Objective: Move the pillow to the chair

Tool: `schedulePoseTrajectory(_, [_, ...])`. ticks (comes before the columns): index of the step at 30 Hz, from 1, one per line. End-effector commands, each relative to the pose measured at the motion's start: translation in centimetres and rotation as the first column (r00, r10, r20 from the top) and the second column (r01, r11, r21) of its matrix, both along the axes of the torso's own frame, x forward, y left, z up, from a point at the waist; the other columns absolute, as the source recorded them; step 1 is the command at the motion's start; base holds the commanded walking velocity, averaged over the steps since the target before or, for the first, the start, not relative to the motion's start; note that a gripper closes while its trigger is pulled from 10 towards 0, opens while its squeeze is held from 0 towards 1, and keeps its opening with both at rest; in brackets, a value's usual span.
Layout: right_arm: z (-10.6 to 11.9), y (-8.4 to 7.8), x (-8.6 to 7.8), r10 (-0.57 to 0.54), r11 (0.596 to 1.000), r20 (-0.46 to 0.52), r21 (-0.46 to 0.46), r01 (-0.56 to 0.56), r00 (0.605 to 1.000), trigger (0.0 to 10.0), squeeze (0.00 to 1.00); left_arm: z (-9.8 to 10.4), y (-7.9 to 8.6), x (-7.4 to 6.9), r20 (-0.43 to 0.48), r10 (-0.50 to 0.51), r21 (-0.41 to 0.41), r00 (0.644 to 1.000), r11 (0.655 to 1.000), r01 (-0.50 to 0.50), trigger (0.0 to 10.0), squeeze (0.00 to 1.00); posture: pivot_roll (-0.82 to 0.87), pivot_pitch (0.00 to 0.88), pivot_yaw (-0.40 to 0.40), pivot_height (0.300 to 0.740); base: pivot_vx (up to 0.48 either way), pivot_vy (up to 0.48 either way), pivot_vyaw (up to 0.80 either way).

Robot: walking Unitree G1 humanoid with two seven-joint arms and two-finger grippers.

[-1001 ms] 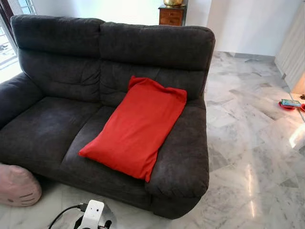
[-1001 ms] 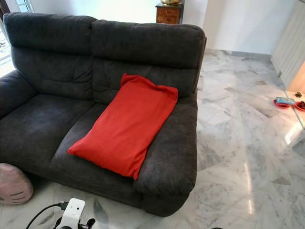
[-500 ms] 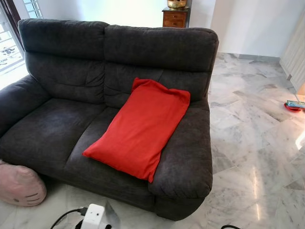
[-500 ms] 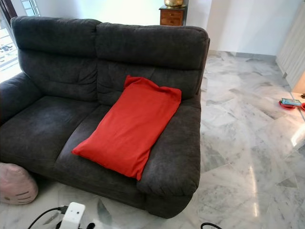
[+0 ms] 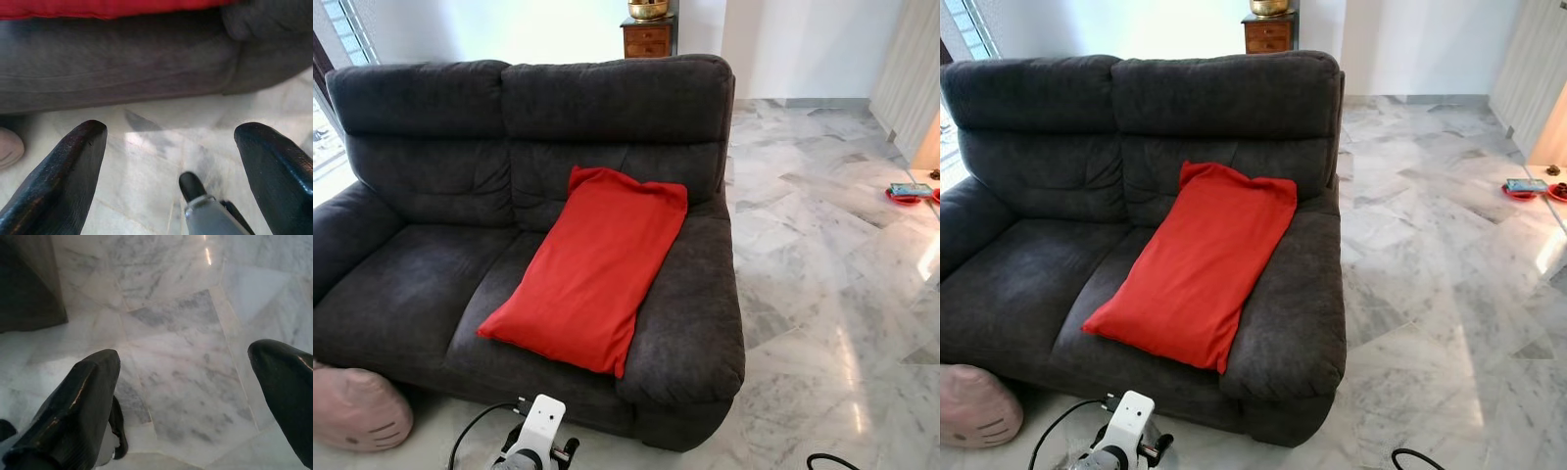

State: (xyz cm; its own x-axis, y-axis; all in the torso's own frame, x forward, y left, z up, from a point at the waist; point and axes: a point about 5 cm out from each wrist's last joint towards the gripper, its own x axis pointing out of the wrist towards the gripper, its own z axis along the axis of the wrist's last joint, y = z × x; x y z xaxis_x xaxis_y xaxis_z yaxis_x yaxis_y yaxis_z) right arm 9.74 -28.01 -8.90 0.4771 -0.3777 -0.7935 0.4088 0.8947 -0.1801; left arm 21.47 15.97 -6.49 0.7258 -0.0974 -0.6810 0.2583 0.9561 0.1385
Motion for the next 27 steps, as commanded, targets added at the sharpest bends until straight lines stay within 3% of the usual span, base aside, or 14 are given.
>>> schedulePoseTrajectory(1, [0.1,0.4,0.9,0.022,1.000,0.017,0.013,-0.022,1.000,10.0,0.00,0.7,1.1,1.0,0.023,0.036,0.010,0.999,0.999,-0.036,10.0,0.00,-0.16,0.000,0.044,0.740,0.000,0.000,0.00])
schedulePoseTrajectory(6, [-0.1,1.3,1.6,0.069,0.997,0.004,0.034,-0.069,0.998,10.0,0.00,-0.1,2.9,-0.4,-0.012,0.113,0.062,0.994,0.992,-0.112,10.0,0.00,-0.09,0.000,-0.010,0.740,0.000,0.000,0.00])
schedulePoseTrajectory(13, [-0.3,1.7,1.4,0.116,0.992,-0.023,0.045,-0.115,0.993,10.0,0.00,-0.5,3.8,-1.4,-0.035,0.182,0.072,0.983,0.981,-0.179,10.0,0.00,-0.02,0.000,-0.018,0.740,0.000,0.000,0.00])
schedulePoseTrajectory(17, [-1.0,2.2,-0.4,0.127,0.990,-0.095,0.069,-0.121,0.987,10.0,0.00,-1.6,4.7,-3.9,-0.098,0.206,0.094,0.974,0.976,-0.197,10.0,0.00,-0.01,0.000,-0.005,0.740,0.000,0.000,0.00])
schedulePoseTrajectory(27, [-1.5,2.7,-2.1,0.111,0.990,-0.133,0.096,-0.099,0.985,10.0,0.00,-2.1,6.4,-5.8,-0.132,0.231,0.132,0.964,0.968,-0.214,10.0,0.00,-0.02,0.000,0.019,0.740,0.000,0.000,0.00])
